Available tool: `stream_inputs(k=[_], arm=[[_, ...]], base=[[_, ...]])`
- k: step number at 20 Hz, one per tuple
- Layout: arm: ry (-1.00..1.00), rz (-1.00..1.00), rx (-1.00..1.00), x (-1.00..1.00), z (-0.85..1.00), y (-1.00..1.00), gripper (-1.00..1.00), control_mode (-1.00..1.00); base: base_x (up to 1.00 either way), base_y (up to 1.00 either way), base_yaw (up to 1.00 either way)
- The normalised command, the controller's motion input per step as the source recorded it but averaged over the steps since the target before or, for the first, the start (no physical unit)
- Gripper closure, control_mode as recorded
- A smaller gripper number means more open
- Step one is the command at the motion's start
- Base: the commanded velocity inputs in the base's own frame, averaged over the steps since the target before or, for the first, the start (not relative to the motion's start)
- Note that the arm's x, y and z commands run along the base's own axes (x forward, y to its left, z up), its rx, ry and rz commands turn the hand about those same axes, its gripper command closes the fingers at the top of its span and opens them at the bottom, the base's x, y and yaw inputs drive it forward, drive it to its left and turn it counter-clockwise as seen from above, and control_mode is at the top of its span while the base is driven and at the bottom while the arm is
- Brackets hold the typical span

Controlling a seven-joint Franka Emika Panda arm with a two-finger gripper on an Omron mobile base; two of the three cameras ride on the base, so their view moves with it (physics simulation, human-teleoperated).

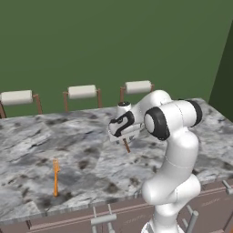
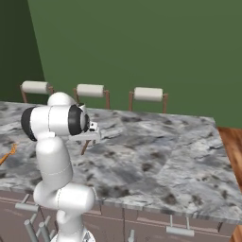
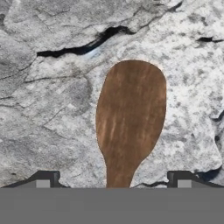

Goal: Organize the utensils by type. Pick up the wooden spoons from the counter and place them in the open cabinet. Then pick up the metallic utensils from the counter and place them in the open drawer.

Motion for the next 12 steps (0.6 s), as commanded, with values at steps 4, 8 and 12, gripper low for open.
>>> stream_inputs(k=[4, 8, 12], arm=[[0.0, 0.0, 0.0, 0.0, -0.47, -0.04, -1.0, -1.0], [0.0, 0.0, 0.0, 0.0, -0.52, -0.06, -1.0, -1.0], [0.0, 0.0, 0.0, 0.0, -0.61, -0.02, 1.0, -1.0]], base=[[0.0, 0.0, 0.0], [0.0, 0.0, 0.0], [0.0, 0.0, 0.0]])
